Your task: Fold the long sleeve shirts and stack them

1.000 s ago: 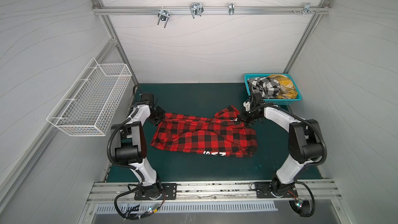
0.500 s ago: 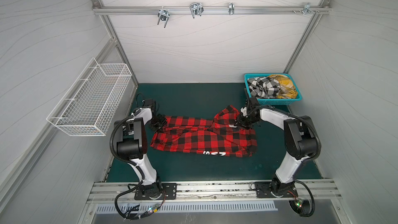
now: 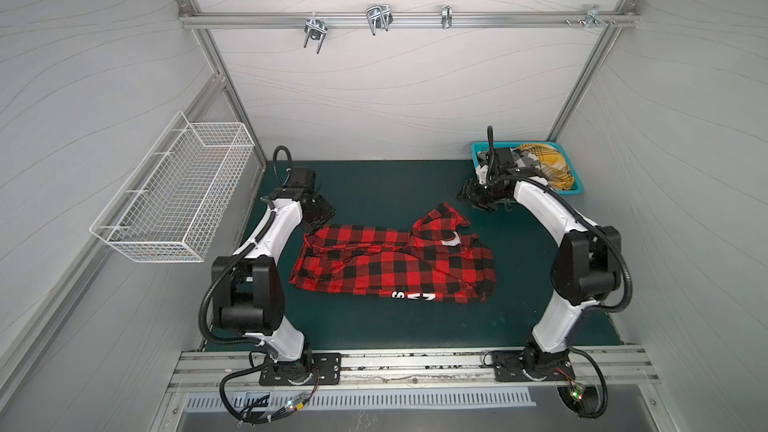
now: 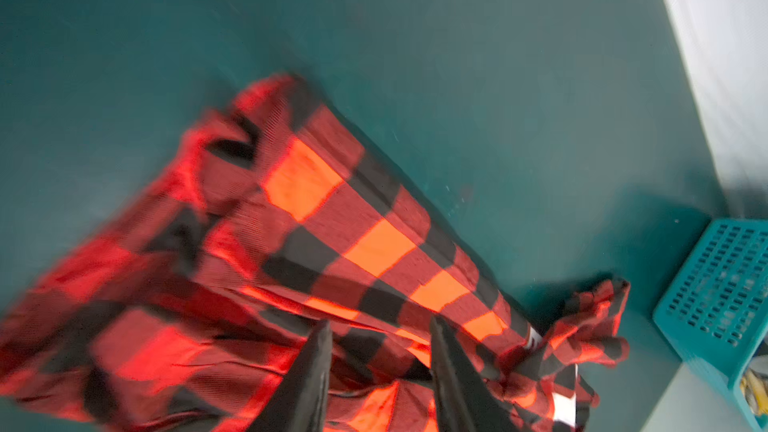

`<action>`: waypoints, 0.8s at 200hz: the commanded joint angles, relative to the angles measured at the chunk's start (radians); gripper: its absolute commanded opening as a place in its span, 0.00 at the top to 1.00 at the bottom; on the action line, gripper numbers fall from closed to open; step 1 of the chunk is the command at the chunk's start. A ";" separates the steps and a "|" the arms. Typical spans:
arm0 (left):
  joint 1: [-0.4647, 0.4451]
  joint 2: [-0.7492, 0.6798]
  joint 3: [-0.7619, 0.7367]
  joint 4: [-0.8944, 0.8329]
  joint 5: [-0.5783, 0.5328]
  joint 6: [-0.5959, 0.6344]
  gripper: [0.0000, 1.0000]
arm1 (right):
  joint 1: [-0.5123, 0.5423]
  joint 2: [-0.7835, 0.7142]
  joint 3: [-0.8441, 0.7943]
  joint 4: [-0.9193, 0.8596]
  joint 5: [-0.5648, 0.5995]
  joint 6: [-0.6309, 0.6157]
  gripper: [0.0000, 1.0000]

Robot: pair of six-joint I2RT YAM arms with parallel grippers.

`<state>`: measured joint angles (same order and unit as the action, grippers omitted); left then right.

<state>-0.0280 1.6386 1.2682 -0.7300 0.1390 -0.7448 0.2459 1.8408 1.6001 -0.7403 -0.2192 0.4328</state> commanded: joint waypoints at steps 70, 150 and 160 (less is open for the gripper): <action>-0.031 0.206 -0.054 0.050 -0.020 -0.036 0.80 | 0.006 0.438 0.354 -0.149 0.014 -0.067 0.35; -0.031 0.250 -0.099 0.068 -0.039 -0.008 0.92 | 0.024 0.589 0.425 -0.151 0.000 -0.114 0.61; -0.030 0.258 -0.094 0.063 -0.044 -0.003 0.93 | 0.024 0.598 0.432 -0.148 -0.003 -0.116 0.69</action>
<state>-0.0601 1.8542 1.1702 -0.6605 0.1276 -0.7612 0.2573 2.3825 2.0125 -0.8558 -0.2024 0.3435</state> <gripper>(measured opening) 0.081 0.378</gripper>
